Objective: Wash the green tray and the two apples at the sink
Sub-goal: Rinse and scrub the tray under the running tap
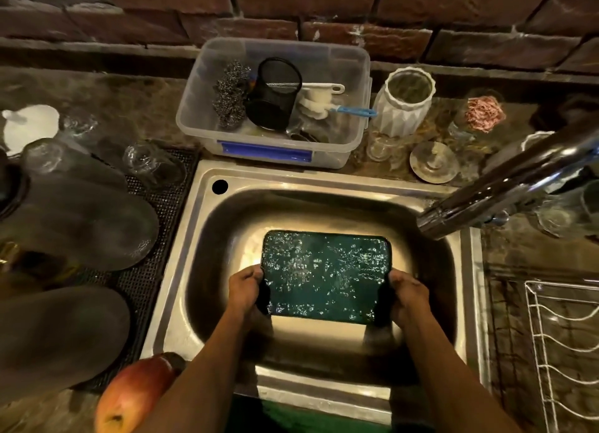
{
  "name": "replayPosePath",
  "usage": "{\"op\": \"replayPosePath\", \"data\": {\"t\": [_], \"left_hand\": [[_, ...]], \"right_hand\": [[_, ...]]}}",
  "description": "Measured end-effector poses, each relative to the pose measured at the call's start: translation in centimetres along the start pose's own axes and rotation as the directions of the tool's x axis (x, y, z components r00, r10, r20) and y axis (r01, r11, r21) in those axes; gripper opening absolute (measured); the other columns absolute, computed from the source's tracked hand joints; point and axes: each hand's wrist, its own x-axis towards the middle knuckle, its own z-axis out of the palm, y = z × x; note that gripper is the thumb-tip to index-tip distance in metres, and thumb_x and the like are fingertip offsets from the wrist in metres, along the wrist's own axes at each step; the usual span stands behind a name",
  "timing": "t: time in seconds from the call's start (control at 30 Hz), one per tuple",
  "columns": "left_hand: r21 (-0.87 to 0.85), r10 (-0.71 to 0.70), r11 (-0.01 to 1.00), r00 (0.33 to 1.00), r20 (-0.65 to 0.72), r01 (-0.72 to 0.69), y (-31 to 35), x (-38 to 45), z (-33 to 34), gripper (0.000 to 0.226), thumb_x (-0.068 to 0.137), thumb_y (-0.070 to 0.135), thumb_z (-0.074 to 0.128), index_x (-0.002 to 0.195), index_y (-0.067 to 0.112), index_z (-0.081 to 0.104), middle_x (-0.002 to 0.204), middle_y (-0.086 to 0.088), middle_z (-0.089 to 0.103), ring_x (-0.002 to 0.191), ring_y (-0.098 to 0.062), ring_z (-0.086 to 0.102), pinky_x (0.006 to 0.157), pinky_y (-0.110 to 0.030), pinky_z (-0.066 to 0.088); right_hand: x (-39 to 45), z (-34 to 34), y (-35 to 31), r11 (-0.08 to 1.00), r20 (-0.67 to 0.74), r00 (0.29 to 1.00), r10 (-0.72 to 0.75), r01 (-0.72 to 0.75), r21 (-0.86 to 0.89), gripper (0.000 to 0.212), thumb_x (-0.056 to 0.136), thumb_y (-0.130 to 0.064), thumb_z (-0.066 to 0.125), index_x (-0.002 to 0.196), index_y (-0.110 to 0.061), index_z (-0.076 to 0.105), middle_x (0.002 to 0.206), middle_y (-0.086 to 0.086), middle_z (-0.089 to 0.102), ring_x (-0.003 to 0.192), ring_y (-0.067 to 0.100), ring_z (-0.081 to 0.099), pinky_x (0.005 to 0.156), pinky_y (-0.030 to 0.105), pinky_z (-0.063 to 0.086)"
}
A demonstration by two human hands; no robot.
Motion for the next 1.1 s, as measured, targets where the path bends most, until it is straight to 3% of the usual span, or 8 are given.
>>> {"op": "replayPosePath", "data": {"t": [0.07,0.23,0.4,0.63,0.7,0.87,1.03,1.1], "left_hand": [[-0.057,0.019,0.998,1.0,0.005,-0.019,0.5,-0.4,0.1,0.024,0.098,-0.006,0.048,0.083,0.0,0.066,0.063,-0.01,0.062,0.049,-0.018,0.057,0.044,-0.02,0.047],[-0.135,0.072,0.989,0.997,0.036,-0.067,1.9,-1.6,0.0,0.028,0.101,0.0,0.046,0.087,0.006,0.07,0.063,0.003,0.073,0.056,-0.01,0.063,0.05,-0.018,0.05],[-0.252,0.171,0.956,0.983,0.07,-0.149,3.6,-3.2,-0.7,0.025,0.102,0.005,0.047,0.109,0.007,0.071,0.083,-0.001,0.077,0.07,-0.008,0.073,0.057,-0.02,0.056],[-0.334,0.308,0.904,0.948,0.072,-0.269,5.7,-6.4,-2.3,0.035,0.099,0.002,0.052,0.095,0.027,0.075,0.092,0.007,0.079,0.089,-0.009,0.074,0.074,-0.022,0.059],[-0.363,0.349,0.884,0.933,0.093,-0.295,5.9,-7.3,-2.8,0.038,0.098,0.0,0.051,0.096,0.028,0.076,0.096,0.004,0.08,0.091,-0.01,0.074,0.073,-0.021,0.059],[-0.372,0.399,0.864,0.912,0.096,-0.339,5.5,-8.1,-4.1,0.035,0.099,0.002,0.053,0.131,0.013,0.06,0.109,0.004,0.075,0.11,-0.016,0.068,0.094,-0.028,0.052],[-0.471,0.441,0.828,0.872,0.212,-0.305,5.7,-10.2,-5.2,0.042,0.099,0.003,0.049,0.106,0.032,0.078,0.111,0.001,0.077,0.106,-0.012,0.071,0.08,-0.02,0.057],[-0.502,0.478,0.806,0.845,0.241,-0.312,5.9,-10.9,-5.5,0.04,0.099,0.004,0.049,0.107,0.03,0.078,0.116,-0.005,0.075,0.11,-0.015,0.07,0.081,-0.02,0.057]], "right_hand": [[-0.3,0.1,-0.5,0.999,0.028,0.999,-0.034,0.034,0.012,0.025,0.083,0.011,0.044,0.087,-0.004,0.063,0.095,0.021,0.062,0.09,0.034,0.058,0.093,0.06,0.05],[-1.3,-0.1,-2.4,0.987,0.04,0.986,-0.16,0.159,0.029,0.025,0.089,0.007,0.053,0.082,-0.011,0.069,0.086,0.011,0.068,0.081,0.03,0.063,0.073,0.041,0.055],[-3.3,-0.8,-3.6,0.961,0.119,0.955,-0.271,0.262,0.085,0.022,0.099,-0.003,0.052,0.102,-0.012,0.071,0.096,0.005,0.073,0.089,0.024,0.068,0.075,0.039,0.055],[-7.0,-1.8,-4.4,0.911,0.21,0.897,-0.389,0.341,0.233,0.023,0.101,-0.002,0.047,0.113,-0.009,0.065,0.095,0.005,0.075,0.074,0.016,0.074,0.056,0.025,0.059],[-7.8,-2.3,-4.6,0.901,0.235,0.882,-0.408,0.346,0.263,0.024,0.101,-0.004,0.047,0.113,-0.012,0.067,0.103,0.007,0.074,0.082,0.016,0.075,0.059,0.024,0.059],[-9.0,-3.7,-4.7,0.881,0.324,0.84,-0.435,0.325,0.343,0.034,0.099,-0.003,0.048,0.13,-0.009,0.061,0.128,0.012,0.067,0.12,0.025,0.061,0.09,0.033,0.059],[-10.1,-4.4,-4.9,0.855,0.334,0.821,-0.463,0.314,0.413,0.033,0.097,0.004,0.048,0.113,-0.015,0.069,0.122,0.01,0.068,0.111,0.021,0.063,0.074,0.02,0.059],[-10.3,-4.7,-4.9,0.845,0.372,0.791,-0.487,0.318,0.429,0.033,0.097,0.004,0.047,0.12,-0.01,0.067,0.119,0.01,0.07,0.106,0.018,0.066,0.073,0.02,0.058]]}}
